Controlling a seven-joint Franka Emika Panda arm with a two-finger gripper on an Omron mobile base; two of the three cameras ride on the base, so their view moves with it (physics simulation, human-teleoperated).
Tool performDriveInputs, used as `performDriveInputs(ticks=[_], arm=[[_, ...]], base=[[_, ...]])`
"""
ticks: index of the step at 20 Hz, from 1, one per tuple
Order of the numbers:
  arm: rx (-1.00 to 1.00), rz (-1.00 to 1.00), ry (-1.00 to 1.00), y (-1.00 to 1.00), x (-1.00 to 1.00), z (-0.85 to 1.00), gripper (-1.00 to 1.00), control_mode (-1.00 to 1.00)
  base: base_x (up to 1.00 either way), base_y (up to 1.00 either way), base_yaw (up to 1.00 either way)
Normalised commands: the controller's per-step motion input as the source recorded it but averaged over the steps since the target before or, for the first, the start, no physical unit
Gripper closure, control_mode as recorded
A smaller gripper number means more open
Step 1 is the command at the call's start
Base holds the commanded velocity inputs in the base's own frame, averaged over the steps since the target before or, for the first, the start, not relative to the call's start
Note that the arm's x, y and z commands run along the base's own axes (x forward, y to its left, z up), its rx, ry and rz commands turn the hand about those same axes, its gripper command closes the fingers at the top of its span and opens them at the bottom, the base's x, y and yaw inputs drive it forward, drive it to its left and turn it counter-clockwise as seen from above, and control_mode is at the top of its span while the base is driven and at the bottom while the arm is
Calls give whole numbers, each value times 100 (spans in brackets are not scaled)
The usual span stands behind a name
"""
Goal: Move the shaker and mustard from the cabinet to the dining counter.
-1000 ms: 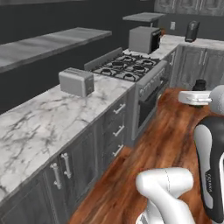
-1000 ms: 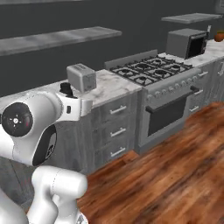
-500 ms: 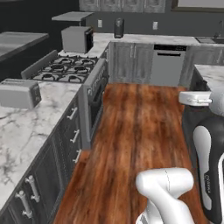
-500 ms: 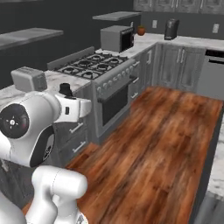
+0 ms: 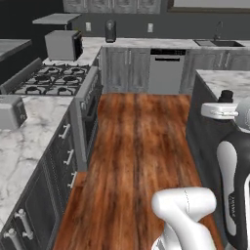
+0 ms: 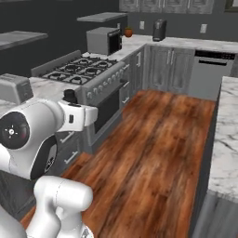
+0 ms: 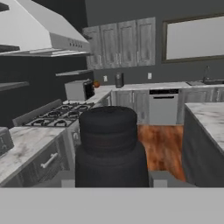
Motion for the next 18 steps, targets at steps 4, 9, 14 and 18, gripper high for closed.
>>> performDriveInputs(ticks=[4, 9, 14, 18], arm=[[0, 0, 0, 0, 0, 0, 100, 100], [0, 0, 0, 0, 0, 0, 100, 100], [0, 0, 0, 0, 0, 0, 100, 100], [0, 0, 0, 0, 0, 0, 100, 100]], base=[[0, -53, 0], [-2, -72, 0], [-6, -80, -3], [0, -86, -14]])
